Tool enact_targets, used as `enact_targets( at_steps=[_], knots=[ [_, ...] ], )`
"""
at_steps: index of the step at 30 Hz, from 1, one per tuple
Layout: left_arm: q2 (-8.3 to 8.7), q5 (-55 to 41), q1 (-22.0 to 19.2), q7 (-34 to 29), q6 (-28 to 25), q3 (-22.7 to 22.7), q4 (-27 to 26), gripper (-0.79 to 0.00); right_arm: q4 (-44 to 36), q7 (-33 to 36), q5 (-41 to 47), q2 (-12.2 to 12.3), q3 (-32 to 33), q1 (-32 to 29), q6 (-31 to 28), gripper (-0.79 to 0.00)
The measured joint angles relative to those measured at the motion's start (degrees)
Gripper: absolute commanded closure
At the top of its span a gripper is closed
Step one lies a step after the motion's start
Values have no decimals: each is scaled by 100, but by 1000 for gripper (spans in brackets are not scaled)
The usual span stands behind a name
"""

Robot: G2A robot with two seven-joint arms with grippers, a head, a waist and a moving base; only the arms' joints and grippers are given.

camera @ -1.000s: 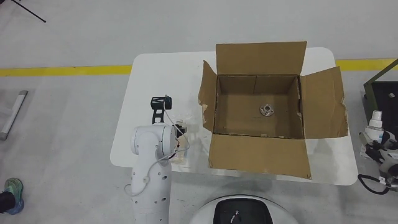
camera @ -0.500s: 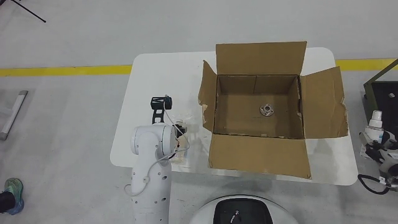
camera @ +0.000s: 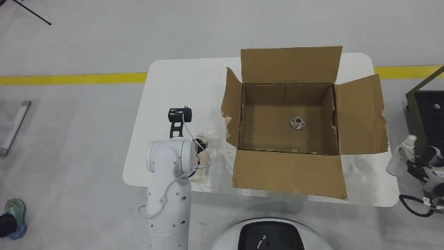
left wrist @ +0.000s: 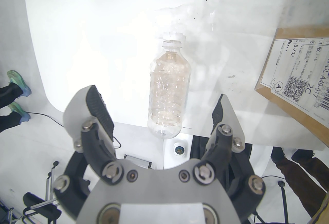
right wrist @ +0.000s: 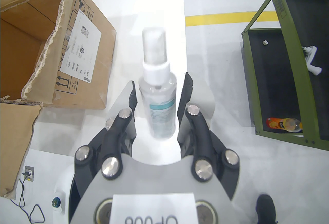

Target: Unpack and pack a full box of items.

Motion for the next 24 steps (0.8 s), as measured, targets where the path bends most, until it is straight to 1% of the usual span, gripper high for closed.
enact_targets(
  at_steps=[1,2,21,24],
  knots=[
    [0,0,0,0,0,0,0,0,0,0,0,0,0,0,0,-785],
    [0,0,0,0,0,0,0,-785,0,0,0,0,0,0,0,-785],
    [0,0,0,0,0,0,0,-785,-1,0,0,0,0,1,-1,-785],
    [0,0,0,0,0,0,0,-785,-59,-145,98,2,23,10,-198,-785]
  ],
)
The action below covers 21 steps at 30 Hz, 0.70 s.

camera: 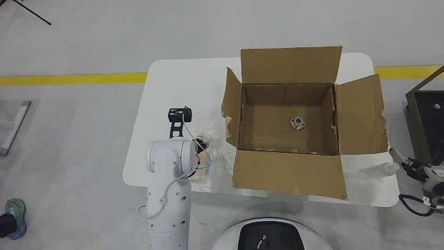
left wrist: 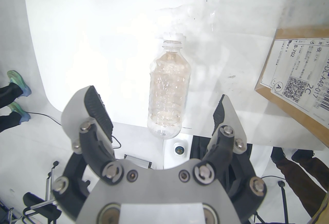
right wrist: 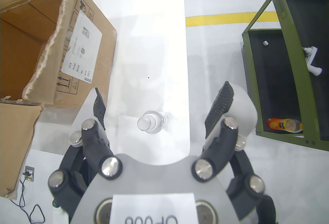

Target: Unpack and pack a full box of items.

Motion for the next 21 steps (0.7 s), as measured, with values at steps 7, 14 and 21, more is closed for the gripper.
enact_targets(
  at_steps=[7,14,21],
  knots=[
    [0,0,0,0,0,0,0,-785,-326,-253,756,-11,490,-190,-495,-785],
    [0,0,0,0,0,0,0,-785,-829,-83,2085,42,1543,15,-1057,-785],
    [0,0,0,0,0,0,0,-785,-820,453,1817,298,1118,1183,-1717,-785]
  ],
)
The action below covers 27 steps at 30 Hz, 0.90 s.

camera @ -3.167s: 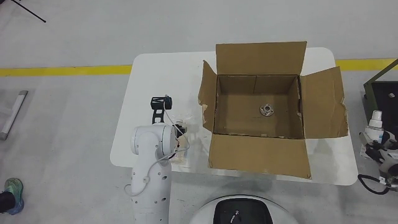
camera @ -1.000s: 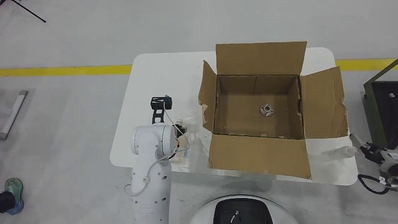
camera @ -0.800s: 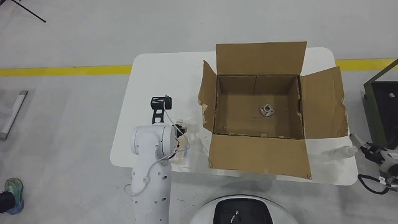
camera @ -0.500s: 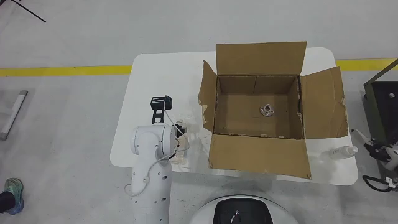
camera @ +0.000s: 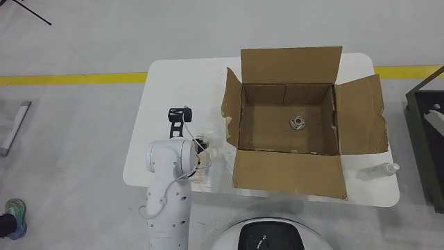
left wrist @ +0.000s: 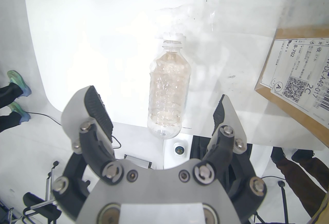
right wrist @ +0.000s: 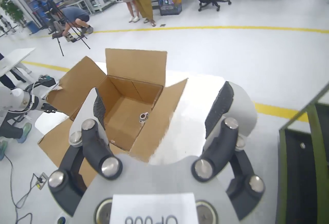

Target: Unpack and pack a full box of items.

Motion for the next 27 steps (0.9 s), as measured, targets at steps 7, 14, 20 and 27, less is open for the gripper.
enact_targets(
  at_steps=[7,14,20,27],
  knots=[
    [0,0,0,0,0,0,0,-785,0,571,-1414,124,-1501,791,560,-785],
    [0,0,0,0,0,0,0,-785,0,568,-1548,124,-1594,802,617,-785],
    [0,0,0,0,0,0,0,-785,21,509,-1594,132,-1671,797,497,-785],
    [0,0,0,0,0,0,0,-785,505,666,-2387,168,-2667,1187,644,-785]
  ],
)
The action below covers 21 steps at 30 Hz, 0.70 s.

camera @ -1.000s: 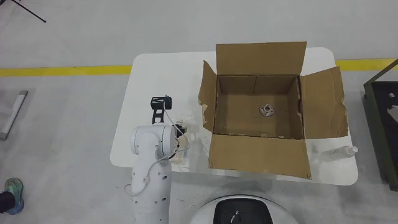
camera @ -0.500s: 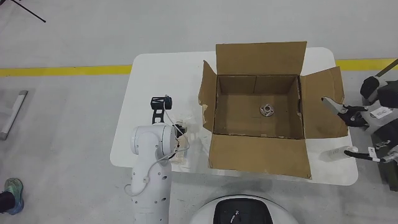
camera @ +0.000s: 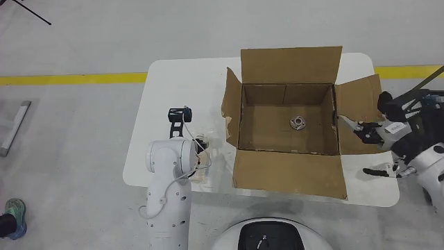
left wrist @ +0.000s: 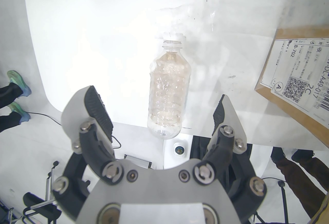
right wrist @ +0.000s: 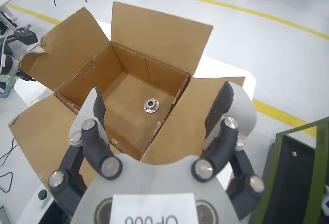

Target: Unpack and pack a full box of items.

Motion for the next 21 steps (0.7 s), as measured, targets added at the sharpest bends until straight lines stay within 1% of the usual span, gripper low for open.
enact_targets(
  at_steps=[5,7,9,12,21],
  knots=[
    [0,0,0,0,0,0,0,-785,529,177,-565,-8,-972,643,265,-785],
    [0,0,0,0,0,0,0,-785,802,273,-863,-20,-1396,962,308,-785],
    [0,0,0,0,0,0,0,-785,1108,372,-1149,-41,-1790,1268,474,-785],
    [0,0,0,0,0,0,0,-785,1467,447,-1463,-73,-2221,1593,682,-785],
    [0,0,0,0,0,0,0,-785,1482,445,-1465,-74,-2233,1609,687,-785]
  ],
)
